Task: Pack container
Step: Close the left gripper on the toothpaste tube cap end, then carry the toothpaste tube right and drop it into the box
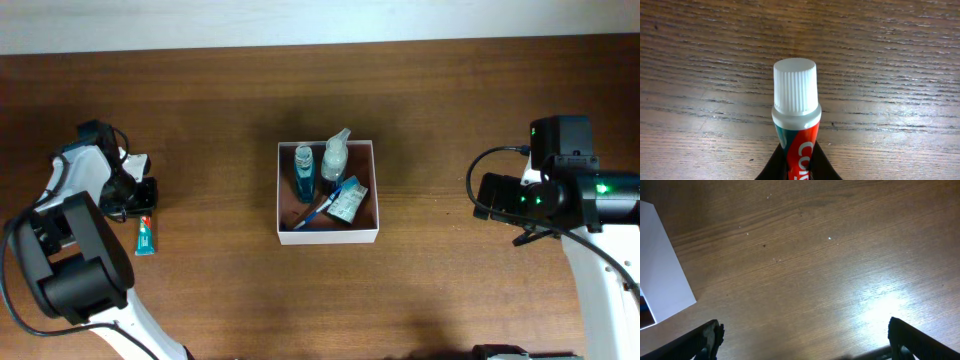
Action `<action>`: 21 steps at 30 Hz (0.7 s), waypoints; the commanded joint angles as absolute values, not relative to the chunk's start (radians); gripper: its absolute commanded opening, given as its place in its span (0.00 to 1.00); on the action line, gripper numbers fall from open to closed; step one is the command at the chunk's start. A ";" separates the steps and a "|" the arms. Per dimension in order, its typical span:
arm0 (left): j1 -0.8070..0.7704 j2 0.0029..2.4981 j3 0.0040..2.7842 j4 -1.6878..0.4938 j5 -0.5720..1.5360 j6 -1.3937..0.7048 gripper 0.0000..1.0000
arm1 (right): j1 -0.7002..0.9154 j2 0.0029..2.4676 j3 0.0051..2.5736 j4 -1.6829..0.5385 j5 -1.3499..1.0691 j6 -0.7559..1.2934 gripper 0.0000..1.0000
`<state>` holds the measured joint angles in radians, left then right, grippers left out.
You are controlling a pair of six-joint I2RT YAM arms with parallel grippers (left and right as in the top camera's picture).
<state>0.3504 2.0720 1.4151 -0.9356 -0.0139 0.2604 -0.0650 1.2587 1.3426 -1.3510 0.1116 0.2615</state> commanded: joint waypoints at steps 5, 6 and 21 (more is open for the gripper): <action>0.342 2.028 1.547 -1.080 0.175 0.246 0.03 | -0.073 1.259 1.345 -1.348 0.117 0.262 0.98; 0.336 2.005 1.565 -1.095 0.196 0.246 0.03 | -0.073 1.259 1.345 -1.347 0.117 0.262 0.98; -0.251 1.549 1.618 -1.100 0.265 0.402 0.00 | -0.073 1.259 1.345 -1.347 0.117 0.262 0.98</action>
